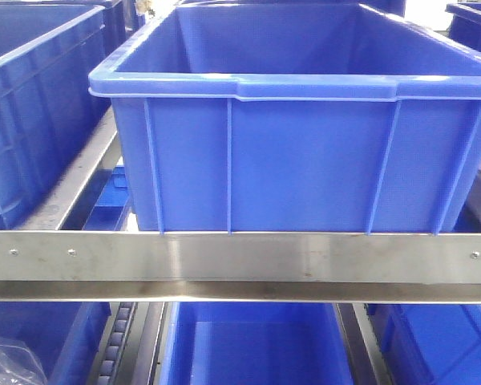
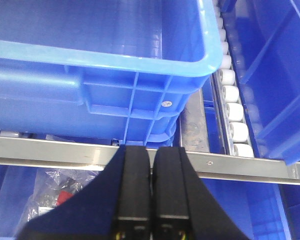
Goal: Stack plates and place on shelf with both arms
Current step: 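Raise the empty right gripper up out of the blue bin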
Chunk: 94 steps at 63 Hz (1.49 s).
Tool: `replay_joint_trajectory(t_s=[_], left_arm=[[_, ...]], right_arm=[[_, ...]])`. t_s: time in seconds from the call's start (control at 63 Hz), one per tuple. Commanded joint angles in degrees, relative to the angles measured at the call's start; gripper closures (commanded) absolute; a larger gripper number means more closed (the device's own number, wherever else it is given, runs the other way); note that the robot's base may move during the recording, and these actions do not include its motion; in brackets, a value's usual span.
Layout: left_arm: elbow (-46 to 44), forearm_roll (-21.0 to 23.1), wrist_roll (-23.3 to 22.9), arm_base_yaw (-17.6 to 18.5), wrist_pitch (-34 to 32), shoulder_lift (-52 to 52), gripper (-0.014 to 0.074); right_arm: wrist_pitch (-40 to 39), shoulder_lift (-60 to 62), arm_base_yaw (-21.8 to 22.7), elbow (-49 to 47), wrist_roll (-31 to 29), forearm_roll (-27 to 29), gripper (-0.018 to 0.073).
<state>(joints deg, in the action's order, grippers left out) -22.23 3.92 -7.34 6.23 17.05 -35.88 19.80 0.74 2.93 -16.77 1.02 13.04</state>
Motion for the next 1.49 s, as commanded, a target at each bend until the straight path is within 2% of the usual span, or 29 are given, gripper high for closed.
replay_joint_trajectory(t_s=[0.0, 0.127, 0.381, 0.953, 1.033, 1.16, 1.477], left_arm=[[-1.68, 0.27, -0.24, 0.42, -4.38, -0.07, 0.0508], [-1.68, 0.27, -0.24, 0.42, -4.38, -0.07, 0.0508], [-1.68, 0.27, -0.24, 0.42, -4.38, -0.07, 0.0508], [-1.68, 0.27, -0.24, 0.42, -4.38, -0.07, 0.0508], [-1.68, 0.27, -0.24, 0.42, -4.38, -0.07, 0.0508], [-1.68, 0.27, -0.24, 0.42, -4.38, -0.07, 0.0508], [-1.68, 0.27, -0.24, 0.42, -4.38, -0.07, 0.0508]], right_arm=[[-7.5, 0.99, -0.11, 2.63, -0.35, -0.62, 0.0511], [-13.9, 1.06, -0.11, 9.99, -0.35, -0.62, 0.0511], [-21.44, 1.06, -0.11, 17.64, -0.35, -0.73, 0.0511], [-18.78, 1.06, -0.11, 17.45, -0.51, -1.36, 0.0511], [-18.03, 1.06, -0.11, 17.45, 0.13, -3.26, 0.0511], [-17.78, 1.06, -0.11, 17.5, 5.36, -9.43, 0.0511], [-17.53, 1.06, -0.11, 17.5, 5.76, -10.06, 0.0511]])
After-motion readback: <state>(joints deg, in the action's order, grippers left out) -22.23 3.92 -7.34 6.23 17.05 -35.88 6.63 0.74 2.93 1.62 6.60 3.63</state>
